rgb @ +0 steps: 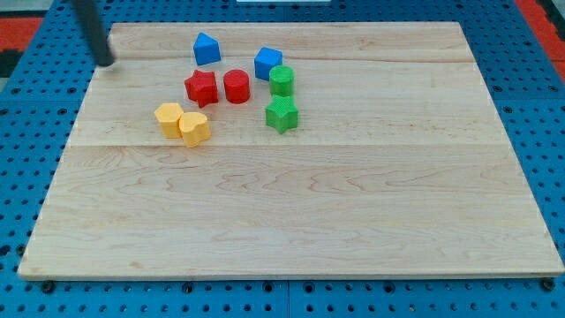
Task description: Separate yellow heart from yellow hexagon
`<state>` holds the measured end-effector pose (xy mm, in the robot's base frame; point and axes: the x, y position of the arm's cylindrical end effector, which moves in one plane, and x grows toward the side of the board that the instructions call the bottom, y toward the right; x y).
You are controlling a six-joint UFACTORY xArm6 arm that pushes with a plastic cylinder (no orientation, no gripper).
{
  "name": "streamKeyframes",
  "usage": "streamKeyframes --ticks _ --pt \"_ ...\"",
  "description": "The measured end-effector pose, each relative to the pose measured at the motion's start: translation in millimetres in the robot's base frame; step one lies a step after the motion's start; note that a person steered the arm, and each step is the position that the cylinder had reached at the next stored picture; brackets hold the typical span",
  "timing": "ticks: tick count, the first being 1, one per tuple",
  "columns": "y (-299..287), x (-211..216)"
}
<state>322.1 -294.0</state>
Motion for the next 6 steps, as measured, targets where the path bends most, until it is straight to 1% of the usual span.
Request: streamKeyframes --ticks 1,2,3,4,5,6 --pt "23.1 61.6" --pt "39.4 90.2" --pt "70.6 104.4" --pt "129.9 106.5" --pt "137.7 120.8" --pt "159.7 118.9"
